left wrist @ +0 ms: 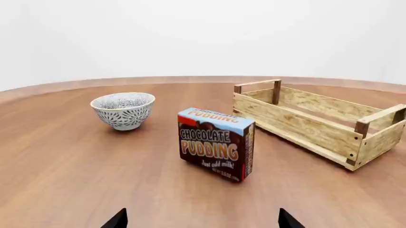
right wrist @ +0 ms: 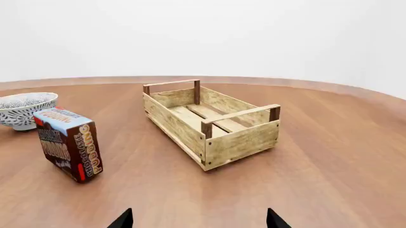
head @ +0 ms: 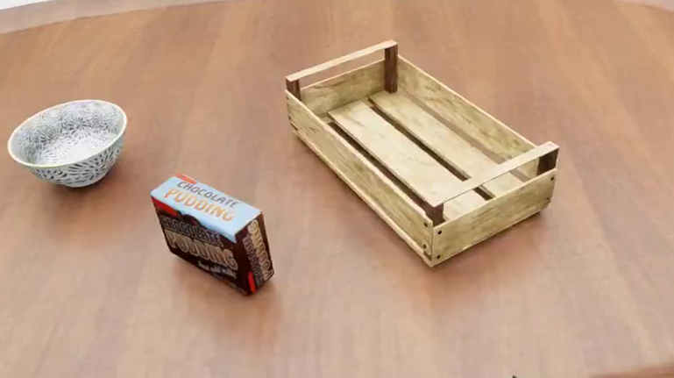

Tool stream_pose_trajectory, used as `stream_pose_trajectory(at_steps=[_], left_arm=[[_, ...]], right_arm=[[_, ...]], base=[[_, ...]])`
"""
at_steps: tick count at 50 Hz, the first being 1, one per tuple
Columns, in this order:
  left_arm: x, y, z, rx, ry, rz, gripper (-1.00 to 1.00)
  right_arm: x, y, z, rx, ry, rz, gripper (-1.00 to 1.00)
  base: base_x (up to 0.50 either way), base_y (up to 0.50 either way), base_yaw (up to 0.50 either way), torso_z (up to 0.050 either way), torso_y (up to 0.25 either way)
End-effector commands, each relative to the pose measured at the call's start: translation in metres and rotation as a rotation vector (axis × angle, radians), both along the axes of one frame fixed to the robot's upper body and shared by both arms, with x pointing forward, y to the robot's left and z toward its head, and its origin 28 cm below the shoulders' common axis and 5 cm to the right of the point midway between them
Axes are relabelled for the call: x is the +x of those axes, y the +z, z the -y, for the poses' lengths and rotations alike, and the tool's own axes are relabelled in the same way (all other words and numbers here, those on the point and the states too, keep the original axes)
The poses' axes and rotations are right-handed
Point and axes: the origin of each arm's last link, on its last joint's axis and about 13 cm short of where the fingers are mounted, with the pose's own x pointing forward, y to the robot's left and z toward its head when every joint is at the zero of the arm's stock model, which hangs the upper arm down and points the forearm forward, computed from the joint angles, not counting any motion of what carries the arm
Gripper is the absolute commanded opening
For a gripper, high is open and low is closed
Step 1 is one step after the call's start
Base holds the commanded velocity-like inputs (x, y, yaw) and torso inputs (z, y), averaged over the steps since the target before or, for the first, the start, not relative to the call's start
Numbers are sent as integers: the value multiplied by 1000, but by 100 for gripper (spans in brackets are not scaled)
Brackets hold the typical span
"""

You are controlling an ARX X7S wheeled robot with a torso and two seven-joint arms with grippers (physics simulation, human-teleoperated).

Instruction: Pick up the chocolate pudding and put it in the tray.

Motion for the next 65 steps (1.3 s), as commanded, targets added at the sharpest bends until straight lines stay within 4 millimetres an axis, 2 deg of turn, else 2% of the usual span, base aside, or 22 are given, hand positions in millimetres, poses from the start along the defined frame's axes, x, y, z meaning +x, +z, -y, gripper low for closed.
stream_pose_trajectory(at_steps=[1,8,16,22,25,30,36,45,52,54,65], left_arm=[[1,-1,0,0,0,0,100],[9,11,3,30,8,31,100],[15,8,4,17,-6,26,100],[10,6,3,-27,-24,29,100],[10,0,3,1,-19,23,100],[9,9,2,-24,-21,40,100],[9,6,4,-12,-22,42,100],[5,10,4,-20,-21,54,100],[3,10,4,-28,-22,54,100],[3,10,3,-27,-24,56,100],[4,11,3,-31,-23,55,100]], right_arm=[[1,-2,0,0,0,0,100],[17,5,0,-97,23,21,100],[23,6,-5,-124,47,12,100],[18,4,-8,-49,68,29,100],[21,-2,-8,-82,55,21,100],[16,-1,-6,-64,57,30,100],[21,-8,-7,-19,55,27,100],[17,-11,-5,-7,70,25,100],[16,4,-7,70,62,65,100],[16,3,-9,19,73,66,100],[17,1,-6,32,58,59,100]], base=[[0,0,0,0,0],[0,0,0,0,0],[43,47,0,0,0],[152,154,0,0,0],[188,165,0,0,0],[220,166,0,0,0],[262,167,0,0,0],[268,129,0,0,0],[268,8,0,0,0],[273,0,0,0,0],[301,0,0,0,0]])
